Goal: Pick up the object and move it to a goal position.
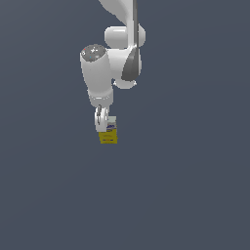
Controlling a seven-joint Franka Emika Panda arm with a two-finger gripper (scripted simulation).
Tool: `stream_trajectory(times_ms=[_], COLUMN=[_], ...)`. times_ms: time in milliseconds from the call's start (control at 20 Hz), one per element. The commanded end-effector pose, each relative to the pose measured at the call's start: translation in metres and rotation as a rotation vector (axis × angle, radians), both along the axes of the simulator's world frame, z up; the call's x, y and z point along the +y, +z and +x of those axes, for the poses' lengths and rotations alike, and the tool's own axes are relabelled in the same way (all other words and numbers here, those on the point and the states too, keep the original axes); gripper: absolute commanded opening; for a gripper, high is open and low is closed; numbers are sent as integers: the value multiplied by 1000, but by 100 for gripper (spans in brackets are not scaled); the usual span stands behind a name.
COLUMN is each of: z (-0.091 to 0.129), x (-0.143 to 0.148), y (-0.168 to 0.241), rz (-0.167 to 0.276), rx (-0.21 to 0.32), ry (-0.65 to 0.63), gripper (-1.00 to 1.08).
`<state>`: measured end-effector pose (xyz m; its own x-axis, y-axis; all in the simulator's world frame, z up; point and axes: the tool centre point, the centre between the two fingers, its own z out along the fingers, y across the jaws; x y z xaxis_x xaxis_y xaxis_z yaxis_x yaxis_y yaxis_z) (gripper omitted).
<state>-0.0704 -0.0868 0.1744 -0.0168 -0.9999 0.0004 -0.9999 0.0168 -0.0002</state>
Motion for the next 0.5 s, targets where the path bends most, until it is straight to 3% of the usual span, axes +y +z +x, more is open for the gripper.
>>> stream_trajectory(times_ms=[0,300,350,450], z=[0,1,1,1], x=[0,0,0,0], y=[-11,-22,-22,-22], rz=[0,0,0,0], rx=[0,0,0,0], ry=[-1,-2,-2,-2], gripper=[100,100,-100,-100])
